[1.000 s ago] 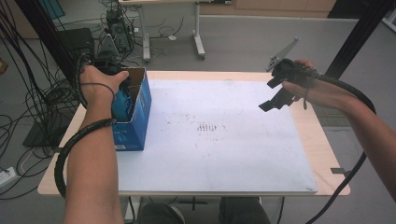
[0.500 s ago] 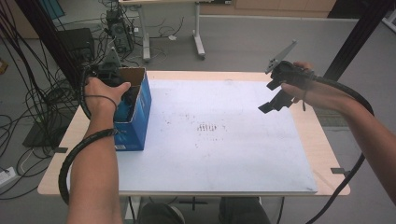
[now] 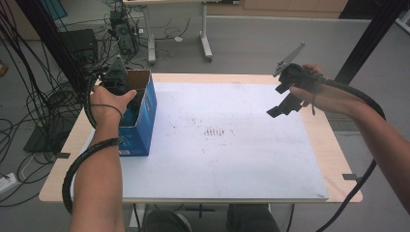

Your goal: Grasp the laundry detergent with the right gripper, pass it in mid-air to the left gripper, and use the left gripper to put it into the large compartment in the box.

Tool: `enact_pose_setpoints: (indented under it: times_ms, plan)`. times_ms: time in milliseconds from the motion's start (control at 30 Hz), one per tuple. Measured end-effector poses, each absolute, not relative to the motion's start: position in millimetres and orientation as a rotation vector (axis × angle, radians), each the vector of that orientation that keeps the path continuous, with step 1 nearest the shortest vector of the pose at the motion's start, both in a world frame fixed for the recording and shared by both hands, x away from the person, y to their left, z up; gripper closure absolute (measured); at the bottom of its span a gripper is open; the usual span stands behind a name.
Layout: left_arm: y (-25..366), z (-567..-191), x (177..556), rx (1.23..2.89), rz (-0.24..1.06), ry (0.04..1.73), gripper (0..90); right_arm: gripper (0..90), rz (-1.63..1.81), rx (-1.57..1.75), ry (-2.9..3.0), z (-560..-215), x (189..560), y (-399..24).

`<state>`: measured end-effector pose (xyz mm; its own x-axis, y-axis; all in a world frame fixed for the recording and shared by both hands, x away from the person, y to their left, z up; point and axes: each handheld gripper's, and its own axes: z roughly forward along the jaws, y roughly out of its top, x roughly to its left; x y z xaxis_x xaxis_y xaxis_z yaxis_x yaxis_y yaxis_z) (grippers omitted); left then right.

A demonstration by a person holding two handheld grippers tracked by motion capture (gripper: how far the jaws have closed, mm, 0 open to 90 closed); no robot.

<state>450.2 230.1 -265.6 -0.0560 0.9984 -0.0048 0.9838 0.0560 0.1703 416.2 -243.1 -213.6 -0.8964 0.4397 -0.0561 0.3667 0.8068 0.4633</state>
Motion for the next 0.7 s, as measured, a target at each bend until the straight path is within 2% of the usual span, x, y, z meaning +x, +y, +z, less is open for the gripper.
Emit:
enact_pose_setpoints:
  times_ms: [700]
  plan:
    - [231.4, -273.5, 445.3, 2.079, 0.169, 2.196, 37.0, 2.9, 0.654, 0.63, 2.833, -215.7, 420.6, -243.4]
